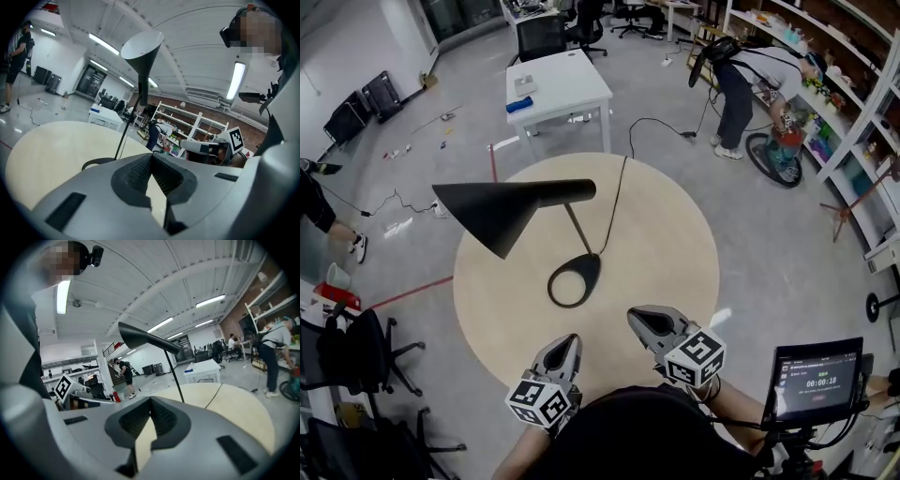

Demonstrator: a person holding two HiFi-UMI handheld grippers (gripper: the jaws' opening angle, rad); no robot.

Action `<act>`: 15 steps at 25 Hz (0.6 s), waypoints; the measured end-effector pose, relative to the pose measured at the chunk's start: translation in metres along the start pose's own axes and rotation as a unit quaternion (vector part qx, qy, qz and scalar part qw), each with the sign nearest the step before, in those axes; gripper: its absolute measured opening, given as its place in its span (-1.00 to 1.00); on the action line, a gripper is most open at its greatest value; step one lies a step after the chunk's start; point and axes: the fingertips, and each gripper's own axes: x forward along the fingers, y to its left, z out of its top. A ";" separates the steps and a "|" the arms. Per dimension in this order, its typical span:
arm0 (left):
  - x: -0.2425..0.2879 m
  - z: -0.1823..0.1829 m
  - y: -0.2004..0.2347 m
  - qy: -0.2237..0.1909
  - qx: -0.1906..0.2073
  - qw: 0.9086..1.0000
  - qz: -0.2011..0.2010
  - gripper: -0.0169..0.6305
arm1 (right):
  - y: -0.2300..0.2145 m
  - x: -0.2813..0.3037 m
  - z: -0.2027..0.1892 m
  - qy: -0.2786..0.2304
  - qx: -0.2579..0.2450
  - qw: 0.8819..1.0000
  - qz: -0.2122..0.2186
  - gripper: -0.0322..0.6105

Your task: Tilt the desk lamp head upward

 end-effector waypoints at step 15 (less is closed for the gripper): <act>0.007 0.014 -0.010 -0.003 0.061 0.998 -0.012 -0.93 | 0.010 0.001 0.015 -0.013 -0.067 0.997 -0.042 -0.89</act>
